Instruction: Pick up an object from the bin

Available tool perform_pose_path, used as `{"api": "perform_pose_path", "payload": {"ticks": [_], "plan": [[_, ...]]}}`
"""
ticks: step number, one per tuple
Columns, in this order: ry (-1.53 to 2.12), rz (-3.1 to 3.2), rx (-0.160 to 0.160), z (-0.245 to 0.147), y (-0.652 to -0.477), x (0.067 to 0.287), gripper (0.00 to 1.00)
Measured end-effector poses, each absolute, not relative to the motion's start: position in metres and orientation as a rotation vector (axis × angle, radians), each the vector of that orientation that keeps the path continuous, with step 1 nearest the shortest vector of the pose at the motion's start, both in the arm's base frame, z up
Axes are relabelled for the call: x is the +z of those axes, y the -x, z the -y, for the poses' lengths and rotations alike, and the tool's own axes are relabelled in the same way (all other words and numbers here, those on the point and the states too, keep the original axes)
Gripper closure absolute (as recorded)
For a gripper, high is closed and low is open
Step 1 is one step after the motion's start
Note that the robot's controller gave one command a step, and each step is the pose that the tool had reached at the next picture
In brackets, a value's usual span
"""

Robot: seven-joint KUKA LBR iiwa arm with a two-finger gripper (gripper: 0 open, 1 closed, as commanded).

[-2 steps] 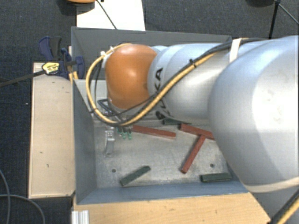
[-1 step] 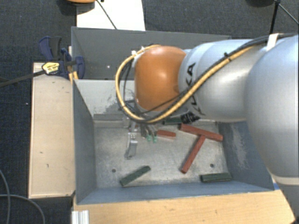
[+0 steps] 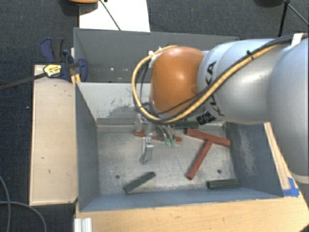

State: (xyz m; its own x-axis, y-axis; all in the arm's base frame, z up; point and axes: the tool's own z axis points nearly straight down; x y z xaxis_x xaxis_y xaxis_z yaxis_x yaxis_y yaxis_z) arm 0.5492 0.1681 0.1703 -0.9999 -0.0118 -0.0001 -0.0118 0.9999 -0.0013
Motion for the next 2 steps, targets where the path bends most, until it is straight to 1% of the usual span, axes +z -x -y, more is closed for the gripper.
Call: {"api": "perform_pose_path", "payload": {"ticks": [1,2], "plan": [[-0.221,-3.13,0.003,-0.162,-0.502,0.124,0.0],[0.003,-3.147,-0.002,-0.152,-0.48,0.108,0.0]]}}
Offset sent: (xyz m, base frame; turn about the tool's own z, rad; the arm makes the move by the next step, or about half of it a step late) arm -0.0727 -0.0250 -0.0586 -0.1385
